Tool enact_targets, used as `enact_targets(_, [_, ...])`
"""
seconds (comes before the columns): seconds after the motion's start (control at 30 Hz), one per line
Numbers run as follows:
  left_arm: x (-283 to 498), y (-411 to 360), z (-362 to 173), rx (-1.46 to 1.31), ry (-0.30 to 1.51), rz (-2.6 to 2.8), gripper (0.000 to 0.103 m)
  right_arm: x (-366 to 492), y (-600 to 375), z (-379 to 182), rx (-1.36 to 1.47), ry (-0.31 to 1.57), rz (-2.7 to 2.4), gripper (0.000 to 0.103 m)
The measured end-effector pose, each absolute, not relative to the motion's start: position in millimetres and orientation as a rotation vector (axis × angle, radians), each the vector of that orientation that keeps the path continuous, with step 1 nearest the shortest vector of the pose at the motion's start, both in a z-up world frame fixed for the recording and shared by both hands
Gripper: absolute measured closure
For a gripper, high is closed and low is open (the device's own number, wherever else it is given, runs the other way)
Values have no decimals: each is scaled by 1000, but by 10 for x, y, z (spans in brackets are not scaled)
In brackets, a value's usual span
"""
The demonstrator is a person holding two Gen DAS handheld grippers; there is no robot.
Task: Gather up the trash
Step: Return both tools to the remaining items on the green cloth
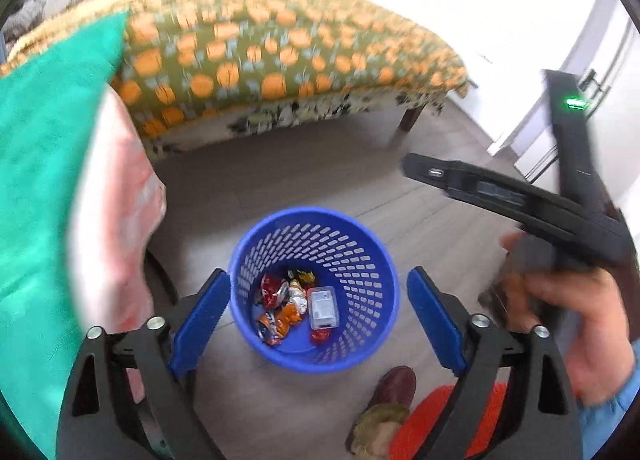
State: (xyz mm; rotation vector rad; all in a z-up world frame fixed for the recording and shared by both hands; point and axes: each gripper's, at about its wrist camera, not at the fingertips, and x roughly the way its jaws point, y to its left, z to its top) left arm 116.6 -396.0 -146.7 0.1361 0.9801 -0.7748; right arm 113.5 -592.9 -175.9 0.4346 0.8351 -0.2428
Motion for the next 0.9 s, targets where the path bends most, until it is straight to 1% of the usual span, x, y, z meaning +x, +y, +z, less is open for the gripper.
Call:
enact_targets(0.1, [963,-3540,-1260,145,937,-773,11,1113,-5651,-1566,348,784,-230,17])
enact_targets(0.2, [828,-3050,-1178,157,917,-733,11,1099,-5249,-1414,219,741,-190,16])
enact_targets(0.33, [762,-2322,-1162,157,904,-641,11,1079,-4645,-1403,79,720,-129,16])
enact_targets(0.43, [772,-1738,-1143,140,890,-552,11,1041,-4225,-1441,23,725,-67,16])
enact_targets(0.67, [1068,-412,-1085,53,869,-296,9,930,-3146,-1494,-65,731,104,16])
enact_targets(0.8, [1300,130,-1058,50,811,-150,9,917,-2736,-1415,-61,725,177,16])
enact_targets(0.9, [1505,412,-1149,43,830,-87,9,941,-2506,-1357,-58,727,220,16])
